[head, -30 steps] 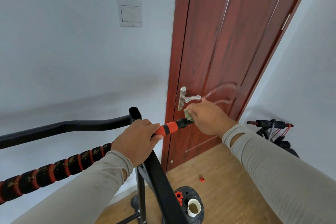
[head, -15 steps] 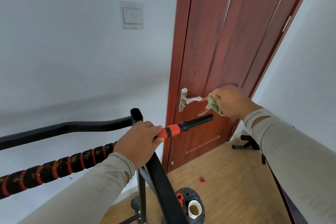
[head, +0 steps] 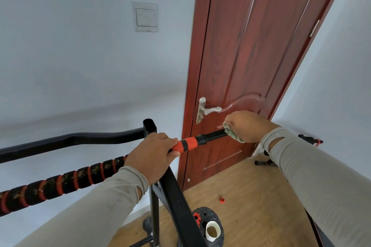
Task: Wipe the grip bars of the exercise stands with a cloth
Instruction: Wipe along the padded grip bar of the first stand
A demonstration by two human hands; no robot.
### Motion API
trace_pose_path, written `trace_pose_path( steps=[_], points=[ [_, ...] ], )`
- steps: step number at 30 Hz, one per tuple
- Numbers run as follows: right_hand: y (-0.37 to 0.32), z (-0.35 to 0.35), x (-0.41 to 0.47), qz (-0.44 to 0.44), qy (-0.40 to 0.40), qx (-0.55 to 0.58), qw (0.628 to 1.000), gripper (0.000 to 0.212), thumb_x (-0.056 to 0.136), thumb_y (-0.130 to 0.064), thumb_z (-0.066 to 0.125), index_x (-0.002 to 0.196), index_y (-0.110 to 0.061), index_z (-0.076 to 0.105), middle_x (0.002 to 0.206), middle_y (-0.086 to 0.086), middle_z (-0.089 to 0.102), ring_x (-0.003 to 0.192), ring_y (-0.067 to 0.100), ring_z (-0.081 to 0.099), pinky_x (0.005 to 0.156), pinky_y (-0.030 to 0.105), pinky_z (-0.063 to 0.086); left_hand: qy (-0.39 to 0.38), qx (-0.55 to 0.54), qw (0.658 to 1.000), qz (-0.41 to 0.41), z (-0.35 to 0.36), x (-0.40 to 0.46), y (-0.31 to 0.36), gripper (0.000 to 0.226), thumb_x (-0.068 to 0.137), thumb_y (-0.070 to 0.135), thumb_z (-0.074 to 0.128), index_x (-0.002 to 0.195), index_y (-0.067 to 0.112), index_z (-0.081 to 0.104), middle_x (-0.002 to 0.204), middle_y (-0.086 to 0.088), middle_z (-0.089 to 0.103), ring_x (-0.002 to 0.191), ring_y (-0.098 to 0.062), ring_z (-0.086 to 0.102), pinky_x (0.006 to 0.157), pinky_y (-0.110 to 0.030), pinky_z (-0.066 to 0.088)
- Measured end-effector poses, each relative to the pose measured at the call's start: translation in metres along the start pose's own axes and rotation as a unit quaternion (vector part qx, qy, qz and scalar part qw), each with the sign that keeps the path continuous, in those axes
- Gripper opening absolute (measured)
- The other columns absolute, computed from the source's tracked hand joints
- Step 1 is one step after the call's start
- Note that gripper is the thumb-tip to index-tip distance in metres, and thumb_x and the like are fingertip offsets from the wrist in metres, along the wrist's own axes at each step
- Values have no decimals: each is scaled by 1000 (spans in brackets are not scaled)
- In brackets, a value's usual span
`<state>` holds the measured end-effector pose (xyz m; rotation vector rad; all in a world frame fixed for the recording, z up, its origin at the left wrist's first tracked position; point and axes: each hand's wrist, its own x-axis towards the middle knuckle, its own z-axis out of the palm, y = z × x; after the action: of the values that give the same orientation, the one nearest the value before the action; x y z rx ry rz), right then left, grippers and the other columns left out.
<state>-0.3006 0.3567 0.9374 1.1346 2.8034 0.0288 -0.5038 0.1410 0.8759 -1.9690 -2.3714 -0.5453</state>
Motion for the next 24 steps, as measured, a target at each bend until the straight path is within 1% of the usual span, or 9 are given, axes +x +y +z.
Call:
trace_pose_path(
  steps=[3,6,10,12,16,18,20,22,24],
  points=[
    [2,-1,1,4,-2,-10,1000,33,108,-33,38,86,-24,62,83,-3,67,75,18,65,79,43,56,4,1,1000,2,0,-1,-1,46,103,49,43,144,28,49,118,9,60,109,-13,50,103,-27,41],
    [-29,8,0,-22,33,-14,999,26,107,-33,39,89,-28,57,83,-7,67,78,19,66,95,46,53,2,8,1000,2,0,-1,0,47,103,49,41,144,28,49,119,9,60,109,-13,51,103,-27,41],
    [-78,16,-4,-116,61,28,991,14,108,-18,45,104,-21,59,88,-7,56,83,24,63,81,43,55,2,1,1000,-5,0,0,0,48,103,49,43,146,28,48,121,9,60,112,-13,49,102,-27,41],
    [-78,20,-8,-142,83,19,986,14,105,-11,50,106,-21,60,89,-8,56,82,22,62,76,38,54,3,0,1000,-7,-1,0,0,48,103,49,44,146,28,48,120,9,60,112,-13,49,102,-28,41],
    [-22,16,-12,-31,46,18,998,22,102,-15,54,87,-31,50,85,-9,62,78,17,63,77,36,56,-3,11,1000,1,-1,0,1,47,103,48,43,146,28,48,121,8,60,111,-14,50,104,-29,41],
    [-2,14,-14,11,71,23,997,24,107,-25,43,85,-27,51,85,-7,62,81,21,61,84,39,52,-5,16,1000,0,-1,0,1,48,103,48,42,147,28,47,122,8,60,112,-14,50,105,-29,41],
    [-12,15,-17,8,112,18,993,26,108,-26,40,86,-27,53,80,-9,62,78,19,60,102,40,43,-9,13,1000,-3,-2,1,1,48,104,48,42,147,28,46,122,8,60,113,-14,50,106,-29,40],
    [-47,29,-24,-19,170,22,985,20,105,-19,48,93,-30,60,80,-9,65,80,15,63,117,42,34,-13,8,1000,-6,-4,1,1,48,103,48,43,146,28,47,121,8,60,113,-14,50,105,-29,40],
    [-83,53,-34,-63,230,55,970,16,101,-16,59,106,-27,69,101,-5,73,100,18,68,119,48,36,-15,9,1000,-5,-5,2,1,46,103,48,43,145,28,49,120,8,61,112,-13,51,105,-29,41]
  ],
)
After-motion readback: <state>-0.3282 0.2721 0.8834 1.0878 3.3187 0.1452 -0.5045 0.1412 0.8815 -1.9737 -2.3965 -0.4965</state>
